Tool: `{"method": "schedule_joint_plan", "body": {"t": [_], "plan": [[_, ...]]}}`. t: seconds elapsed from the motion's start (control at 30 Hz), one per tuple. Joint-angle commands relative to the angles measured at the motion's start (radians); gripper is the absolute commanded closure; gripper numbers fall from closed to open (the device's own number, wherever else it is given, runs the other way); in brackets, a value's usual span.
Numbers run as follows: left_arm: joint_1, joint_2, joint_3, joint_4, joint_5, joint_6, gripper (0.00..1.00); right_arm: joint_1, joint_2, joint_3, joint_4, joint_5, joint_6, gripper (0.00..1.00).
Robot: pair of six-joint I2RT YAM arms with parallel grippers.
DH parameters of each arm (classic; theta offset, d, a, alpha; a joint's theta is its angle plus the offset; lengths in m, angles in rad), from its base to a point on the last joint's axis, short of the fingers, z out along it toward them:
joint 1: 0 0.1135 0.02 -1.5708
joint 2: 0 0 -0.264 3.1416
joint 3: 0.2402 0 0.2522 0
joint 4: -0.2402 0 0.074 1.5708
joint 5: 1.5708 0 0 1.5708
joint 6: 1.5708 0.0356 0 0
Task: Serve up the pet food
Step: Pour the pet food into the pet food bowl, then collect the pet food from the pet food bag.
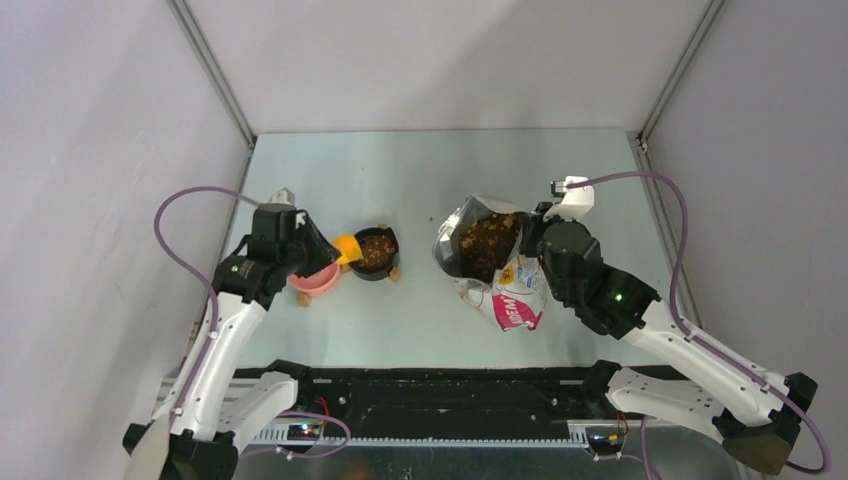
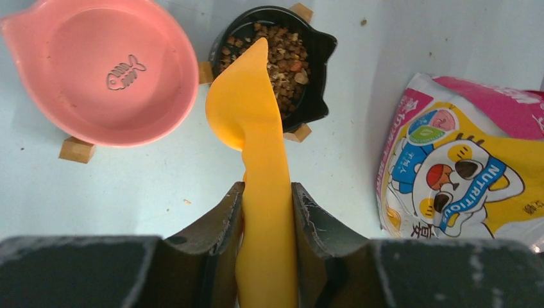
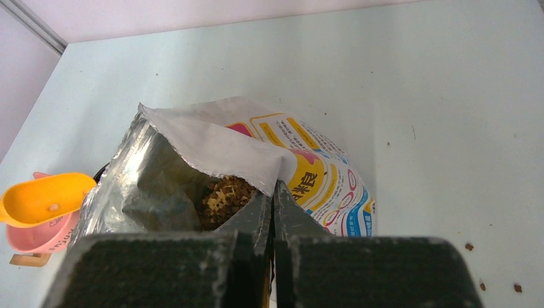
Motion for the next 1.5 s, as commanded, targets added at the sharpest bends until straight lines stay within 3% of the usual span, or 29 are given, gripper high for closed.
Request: {"method": "schedule_joint_plan", "body": {"t": [0.0, 0.1, 0.23, 0.93, 1.17, 1.27, 1.47], "plan": [[-0.090, 0.014, 0.091, 0.046, -0.080, 0.046, 1.00, -0.009, -0.021, 0.014, 0.058, 0.001, 0.018, 1.00], [-0.166, 0.026, 0.134, -0.017, -0.234, 0.055, 1.00, -0.018, -0.018, 0.014, 0.057, -0.014, 0.021, 1.00], [-0.196, 0.035, 0.165, -0.072, -0.311, 0.055, 1.00, -0.023, -0.017, 0.014, 0.057, -0.025, 0.025, 1.00], [-0.206, 0.004, 0.128, -0.023, -0.225, 0.067, 1.00, -0.028, -0.020, 0.014, 0.050, -0.045, 0.032, 1.00], [-0.206, -0.014, 0.128, -0.002, -0.158, 0.073, 1.00, -0.028, -0.022, 0.013, 0.050, -0.052, 0.035, 1.00], [-0.206, -0.069, 0.101, 0.065, -0.146, 0.004, 1.00, -0.027, -0.024, 0.013, 0.049, -0.033, 0.038, 1.00], [-0.206, -0.196, 0.015, 0.377, 0.223, -0.065, 1.00, -0.027, -0.025, 0.013, 0.057, -0.030, 0.032, 1.00]]}}
